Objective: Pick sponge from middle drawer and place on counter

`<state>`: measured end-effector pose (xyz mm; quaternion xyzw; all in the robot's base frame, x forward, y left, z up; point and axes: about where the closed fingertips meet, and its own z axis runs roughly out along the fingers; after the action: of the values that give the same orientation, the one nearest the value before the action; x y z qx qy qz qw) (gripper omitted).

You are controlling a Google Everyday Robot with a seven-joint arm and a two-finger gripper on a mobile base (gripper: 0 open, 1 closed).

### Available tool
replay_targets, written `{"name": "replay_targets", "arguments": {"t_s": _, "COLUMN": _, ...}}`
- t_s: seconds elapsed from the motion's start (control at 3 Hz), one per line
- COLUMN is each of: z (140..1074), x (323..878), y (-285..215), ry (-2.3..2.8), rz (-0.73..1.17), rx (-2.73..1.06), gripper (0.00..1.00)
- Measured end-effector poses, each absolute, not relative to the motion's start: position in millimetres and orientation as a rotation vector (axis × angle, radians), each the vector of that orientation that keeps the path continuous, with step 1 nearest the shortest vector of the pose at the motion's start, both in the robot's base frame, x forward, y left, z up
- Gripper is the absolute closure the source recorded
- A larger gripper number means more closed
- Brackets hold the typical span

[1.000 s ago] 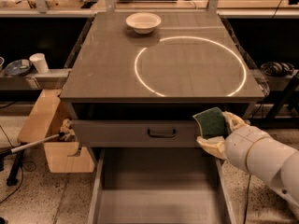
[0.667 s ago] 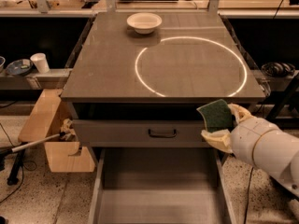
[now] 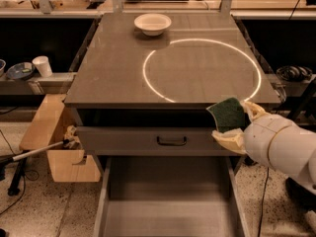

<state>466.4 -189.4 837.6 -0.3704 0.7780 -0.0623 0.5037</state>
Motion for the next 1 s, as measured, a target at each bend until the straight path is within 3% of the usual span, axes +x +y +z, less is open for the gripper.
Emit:
{"name": "replay_targets", "arguments": {"t_s": 0.67, "z": 854, "x": 474, "y": -176, "ry": 1.848, "rz": -0.155, "rx": -0.944, "gripper": 1.00}}
{"name": "replay_targets", "arguments": {"t_s": 1.0, "z": 859, "x": 504, "y": -167, "ry": 1.792, "rz": -0.157, "rx": -0.975, "gripper": 1.00}}
